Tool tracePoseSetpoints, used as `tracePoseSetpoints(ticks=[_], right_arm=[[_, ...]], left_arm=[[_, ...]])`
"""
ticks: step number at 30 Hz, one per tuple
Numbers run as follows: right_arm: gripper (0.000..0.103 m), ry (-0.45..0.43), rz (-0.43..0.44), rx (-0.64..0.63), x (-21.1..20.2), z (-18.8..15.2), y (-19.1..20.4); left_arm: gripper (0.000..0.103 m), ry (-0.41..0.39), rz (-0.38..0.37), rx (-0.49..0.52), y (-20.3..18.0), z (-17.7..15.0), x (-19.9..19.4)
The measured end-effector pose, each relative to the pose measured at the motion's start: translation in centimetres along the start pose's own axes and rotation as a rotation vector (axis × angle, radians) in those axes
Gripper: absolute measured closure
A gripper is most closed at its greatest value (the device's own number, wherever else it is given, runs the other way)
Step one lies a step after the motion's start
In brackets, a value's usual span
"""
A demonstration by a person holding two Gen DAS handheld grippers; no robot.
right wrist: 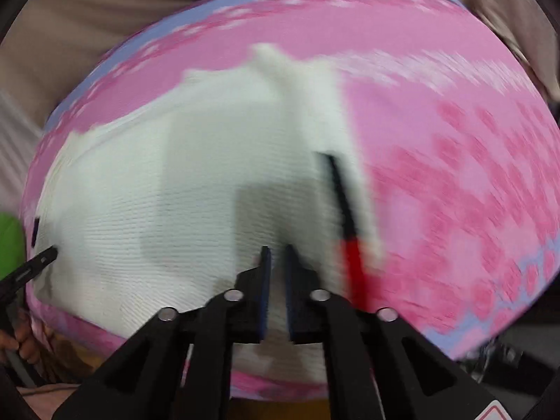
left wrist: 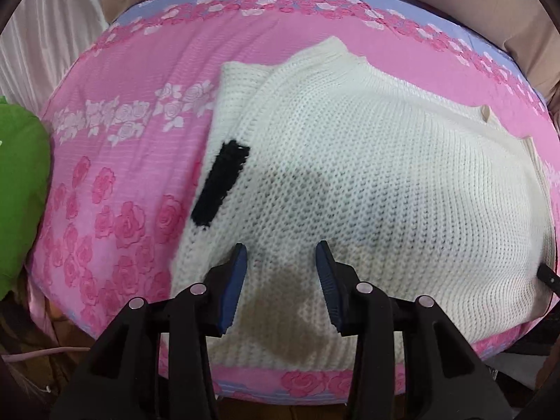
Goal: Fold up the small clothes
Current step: 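Release the folded sweater and smooth it with both tools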
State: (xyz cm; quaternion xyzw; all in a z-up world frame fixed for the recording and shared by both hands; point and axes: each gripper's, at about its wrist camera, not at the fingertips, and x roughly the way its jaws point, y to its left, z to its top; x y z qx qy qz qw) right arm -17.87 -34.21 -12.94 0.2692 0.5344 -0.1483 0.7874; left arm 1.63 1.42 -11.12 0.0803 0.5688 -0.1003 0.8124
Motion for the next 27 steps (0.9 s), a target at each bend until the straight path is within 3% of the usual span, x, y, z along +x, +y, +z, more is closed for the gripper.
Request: tracePoseSetpoints(ticks=[2,6,8,9,11,15,18,19,22,23,25,26,27], right_arm=[[0.103,-0.001,-0.009,0.034,-0.6,0.1,-0.3],[0.097,-0.12,-0.077,-0.067,-1.4,1.0,4.2],[0.097,-0.1,-0.155,-0.107,0.5,1.3,4.9],[0.103,-0.074,-0.18,-0.104,1.4,1.3,4.3],[0.103,-0.084,-0.144,-0.057,0.8,1.0,2.6],[0.1,-0.148,-0.131,-0.033,-2.3,1.9,3.0],[0.102,-0.086,-0.202,-0.058,0.5,2.4,2.3],[0.103,-0.064,-0.19,-0.049,1.5,2.4,2.0],[0.102,-0.12,-0.15,-0.009,-0.7,3.5,2.4],[0.093,-0.157,-0.134,-0.011,-1.8,4.3,2.7],[0.076,-0.181,-0.116,-0.031,-2.4,6.1,3.2],[0.063,-0.185,-0.108,-0.032,-2.2,7.2,3.2],[0.055,-0.189,-0.102,-0.027,-1.8,8.0,3.1]], left_arm=[[0.063,0.003,0.018,0.016,-0.4,-0.6,-0.1],[0.063,0.007,0.035,0.033,-0.6,-0.8,-0.4],[0.063,0.011,0.032,0.031,-0.9,-0.5,-0.3],[0.063,0.012,0.027,0.028,-0.8,-0.6,-0.3],[0.063,0.014,0.022,0.027,-0.9,-0.2,-0.2],[0.063,0.008,0.021,0.033,-0.8,-0.3,-0.2],[0.063,0.006,0.022,0.031,-0.9,-0.3,-0.2],[0.063,0.007,0.017,0.026,-0.8,-0.3,-0.3],[0.062,-0.047,-0.029,-0.015,0.0,0.2,-1.9],[0.059,-0.084,-0.057,-0.046,0.7,0.9,-2.7],[0.041,-0.119,-0.105,-0.114,1.7,2.4,-3.4],[0.035,-0.129,-0.12,-0.148,2.2,3.3,-3.5],[0.033,-0.138,-0.115,-0.185,2.7,4.7,-3.2]])
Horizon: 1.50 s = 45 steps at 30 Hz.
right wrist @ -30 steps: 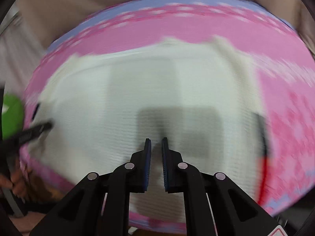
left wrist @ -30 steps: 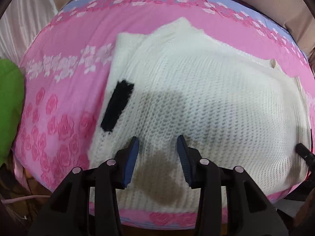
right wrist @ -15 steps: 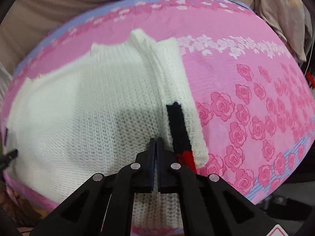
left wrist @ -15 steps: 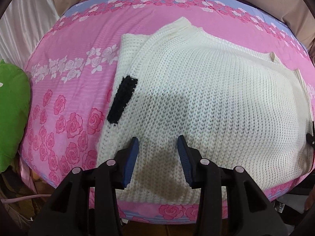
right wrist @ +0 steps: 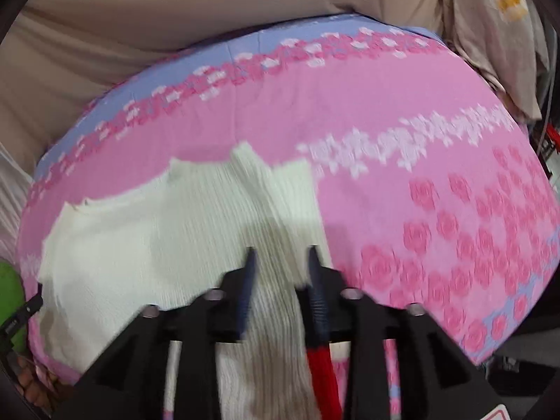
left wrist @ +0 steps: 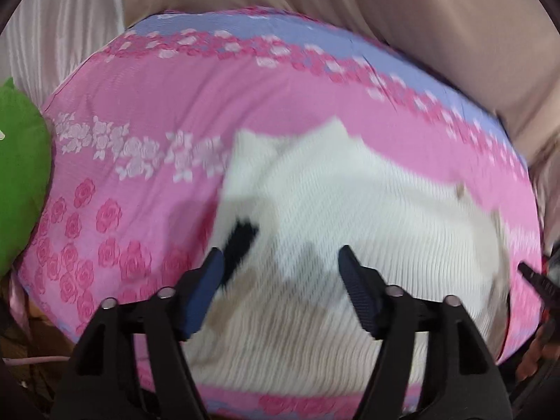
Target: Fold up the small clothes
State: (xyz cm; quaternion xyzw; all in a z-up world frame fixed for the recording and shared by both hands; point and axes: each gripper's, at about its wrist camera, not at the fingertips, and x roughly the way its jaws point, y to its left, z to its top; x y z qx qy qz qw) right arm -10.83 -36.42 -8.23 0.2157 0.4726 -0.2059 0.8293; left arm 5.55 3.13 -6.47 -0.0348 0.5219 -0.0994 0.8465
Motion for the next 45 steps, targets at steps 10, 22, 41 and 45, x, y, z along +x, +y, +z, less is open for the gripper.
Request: tracePoseSetpoints(ticks=[10,22,41,45], right_arm=[[0.096,-0.007,0.096,0.147,2.3,1.2,0.2],[0.094,0.023,0.001,0.147,3.3,2.6,-2.5],[0.096,0.283,0.197,-0.437,3.3,-9.4,18.5],[0.096,0.269,0.194,-0.451,3.3,-9.7,18.8]], left_arm=[[0.096,0.073,-0.003,-0.022,0.3,4.1,5.2],[0.089,0.075,0.028,-0.014,0.7,4.1,5.8],[0.027,0.192,-0.094,-0.279,6.6,-4.6,3.9],[0.074,0.186,-0.167,-0.284,6.4,-4.0,3.8]])
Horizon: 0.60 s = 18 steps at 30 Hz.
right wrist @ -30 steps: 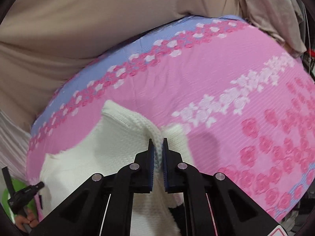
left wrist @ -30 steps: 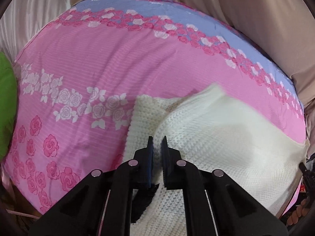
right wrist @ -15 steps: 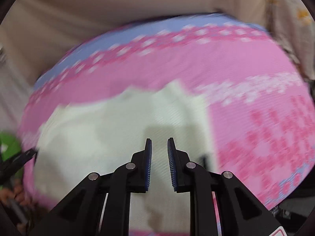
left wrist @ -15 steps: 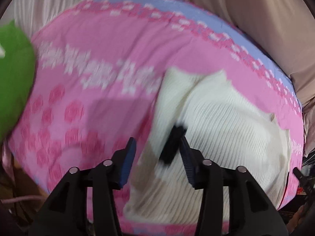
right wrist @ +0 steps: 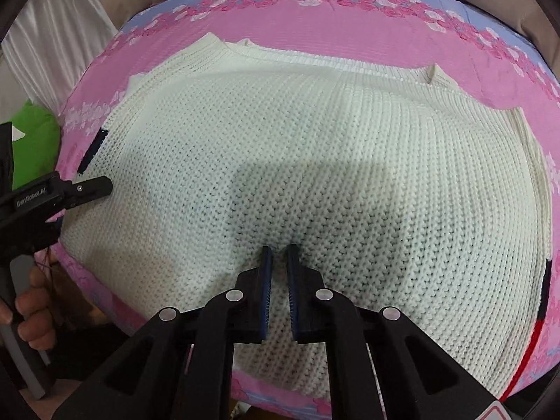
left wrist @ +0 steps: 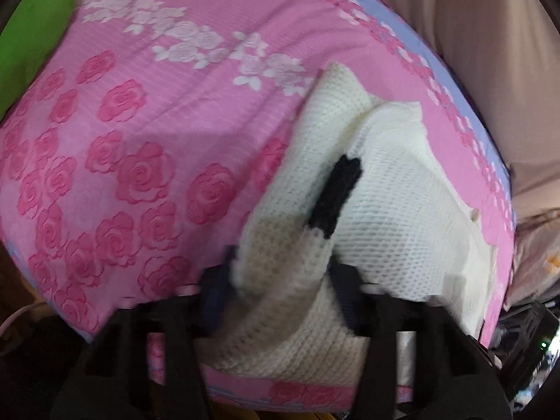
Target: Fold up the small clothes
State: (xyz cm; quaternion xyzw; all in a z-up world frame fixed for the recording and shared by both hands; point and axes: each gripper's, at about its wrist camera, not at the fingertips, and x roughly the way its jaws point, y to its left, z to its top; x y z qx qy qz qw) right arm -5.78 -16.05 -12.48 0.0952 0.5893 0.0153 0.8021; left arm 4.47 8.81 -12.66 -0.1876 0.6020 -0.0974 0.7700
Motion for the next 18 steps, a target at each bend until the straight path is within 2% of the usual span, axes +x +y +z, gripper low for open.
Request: tracePoseSetpoints(ticks=[2,5,9,12,14,16,17,18], right_arm=[[0.096,-0.008,0.028,0.013,-0.1,0.0,-0.6],[0.098,-0.032,0.097,0.094,-1.5,-0.5,-2.9],[0.095,-0.136,0.069,0.199,-5.7,-1.7,-7.0],[0.094,-0.191,0.043,0.319,-8.3,-3.4,-11.4],[0.09,-0.215,0.01,0.4,-9.6,-5.0,-14.7],[0.087,-0.213,-0.031,0.487,-10.2,-6.9,-18.0],[0.086,-0.208,-0.038,0.52,-10.2,-7.6,-19.0],[0.086,-0.201,-0.042,0.566,-10.3,-8.5,-20.2]], left_arm=[[0.078,-0.023,-0.018,0.004,-0.7,0.2,-1.1],[0.079,-0.115,-0.059,0.153,-5.8,0.2,-4.9],[0.079,-0.166,-0.161,0.358,-14.0,-0.9,-8.3],[0.079,-0.143,-0.219,0.544,-20.8,-3.7,-8.2],[0.077,-0.087,-0.235,0.676,-24.9,-6.7,-6.1],[0.071,-0.021,-0.202,0.774,-26.8,-9.5,-2.9],[0.067,0.029,-0.159,0.822,-27.6,-11.2,-0.3],[0.067,0.069,-0.125,0.837,-27.7,-12.0,1.4]])
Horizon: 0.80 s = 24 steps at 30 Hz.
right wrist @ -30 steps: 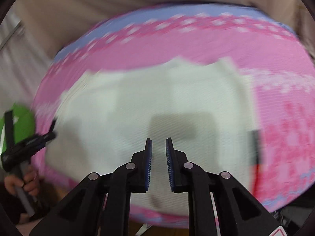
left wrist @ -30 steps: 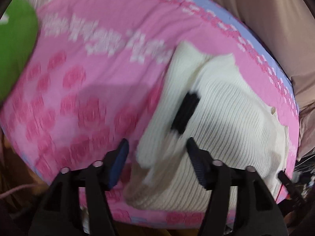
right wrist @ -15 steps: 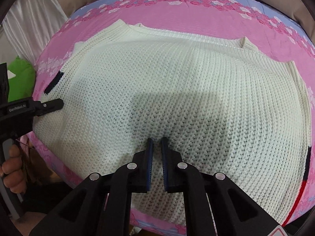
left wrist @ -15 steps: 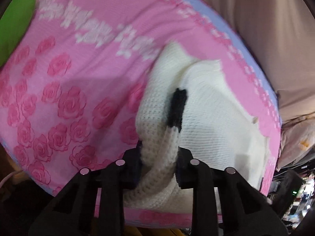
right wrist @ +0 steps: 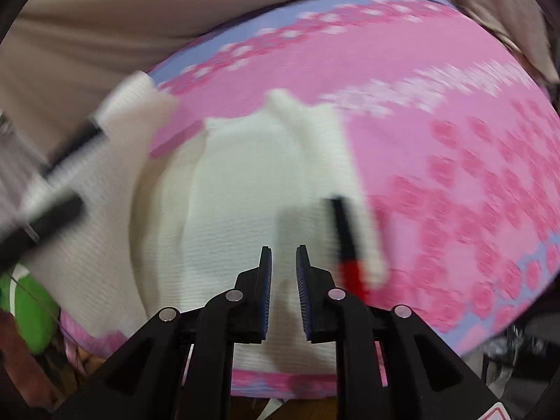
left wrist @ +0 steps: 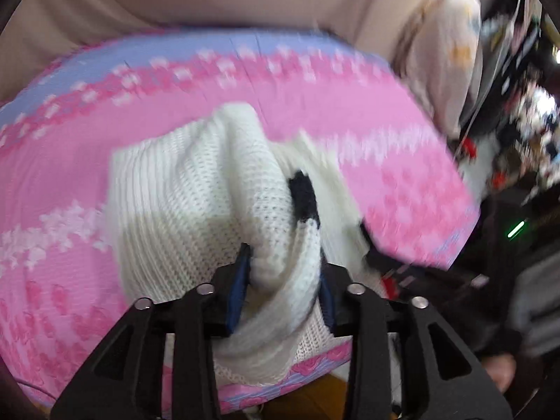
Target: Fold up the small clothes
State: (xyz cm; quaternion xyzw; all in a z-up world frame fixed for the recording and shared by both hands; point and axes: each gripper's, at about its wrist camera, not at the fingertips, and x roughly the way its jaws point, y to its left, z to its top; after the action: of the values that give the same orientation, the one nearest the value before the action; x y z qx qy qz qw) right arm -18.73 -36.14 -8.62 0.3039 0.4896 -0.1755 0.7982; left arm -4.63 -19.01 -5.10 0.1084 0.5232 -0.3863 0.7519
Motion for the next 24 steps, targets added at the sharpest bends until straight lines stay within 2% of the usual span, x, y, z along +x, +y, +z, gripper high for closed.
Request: tracePoseSetpoints(ticks=[1,2,3,4,5,6,8,10,12,14,17,18,21,24], right_arm=[[0.086,0.003,0.0,0.033,-0.3,0.1,-1.1],[0.086,-0.002,0.007,0.058,-0.8,-0.1,-1.9],[0.084,-0.016,0.024,0.076,-1.5,-0.2,-2.2],[0.082,-0.031,0.044,0.084,-2.2,-0.2,-2.3],[0.073,-0.046,0.073,0.095,-3.0,-0.1,-2.2],[0.057,-0.052,0.096,0.101,-3.3,0.2,-1.6],[0.045,-0.04,0.162,0.115,-3.2,1.2,-0.1],[0.044,-0.01,0.231,0.11,-2.5,2.0,2.0],[0.037,0.037,0.249,0.087,-1.0,2.7,4.0],[0.036,0.128,0.214,0.06,1.6,2.7,6.1],[0.036,0.247,0.16,0.046,4.8,2.1,8.2],[0.037,0.272,0.169,0.044,5.5,1.9,9.0],[0.039,0.296,0.16,-0.015,6.2,1.2,11.6],[0.039,0.301,0.17,-0.053,6.0,1.7,13.1]], left_arm=[[0.067,0.05,0.018,-0.01,0.0,-0.7,1.1],[0.064,0.07,-0.01,-0.055,0.6,-1.4,1.2],[0.06,0.053,-0.034,-0.087,1.2,-1.8,0.4],[0.048,0.032,-0.041,-0.11,2.0,-2.1,-0.7],[0.042,0.009,-0.042,-0.128,2.9,-2.3,-1.9],[0.041,-0.024,-0.039,-0.15,4.0,-2.5,-3.5],[0.034,-0.066,-0.016,-0.188,6.4,-2.6,-5.6],[0.033,-0.093,0.039,-0.241,8.7,-3.4,-6.8],[0.033,-0.08,0.096,-0.29,11.1,-4.2,-7.4],[0.033,-0.069,0.128,-0.318,12.4,-5.4,-7.5],[0.033,-0.045,0.1,-0.342,13.1,-7.2,-7.8],[0.033,-0.028,0.072,-0.328,12.9,-7.6,-7.7],[0.028,0.075,-0.034,-0.245,10.8,-7.8,-6.1],[0.027,0.179,-0.09,-0.165,9.1,-8.1,-3.9]])
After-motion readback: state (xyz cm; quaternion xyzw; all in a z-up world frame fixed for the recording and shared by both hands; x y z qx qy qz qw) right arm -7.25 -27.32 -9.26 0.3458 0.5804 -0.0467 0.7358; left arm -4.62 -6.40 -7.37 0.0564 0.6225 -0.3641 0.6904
